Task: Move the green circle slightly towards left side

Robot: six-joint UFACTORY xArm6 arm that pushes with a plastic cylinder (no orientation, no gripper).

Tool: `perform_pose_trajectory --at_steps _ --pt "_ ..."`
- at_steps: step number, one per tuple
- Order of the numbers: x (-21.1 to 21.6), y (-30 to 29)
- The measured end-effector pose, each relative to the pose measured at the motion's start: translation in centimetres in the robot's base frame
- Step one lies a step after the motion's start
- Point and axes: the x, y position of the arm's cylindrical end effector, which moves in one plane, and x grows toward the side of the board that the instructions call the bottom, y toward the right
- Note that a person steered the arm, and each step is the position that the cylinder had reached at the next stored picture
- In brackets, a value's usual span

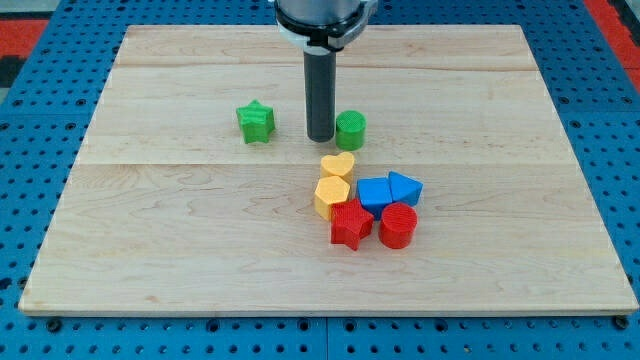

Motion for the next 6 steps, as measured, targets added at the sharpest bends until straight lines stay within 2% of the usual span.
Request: perform_pose_trajectory --at_steps 2,3,4,5,6 --pt "-4.0 -2.5" --pt "-6.6 1.8" --pt "-4.2 6.6" --pt "0.2 8.8" --pt "1.2 5.3"
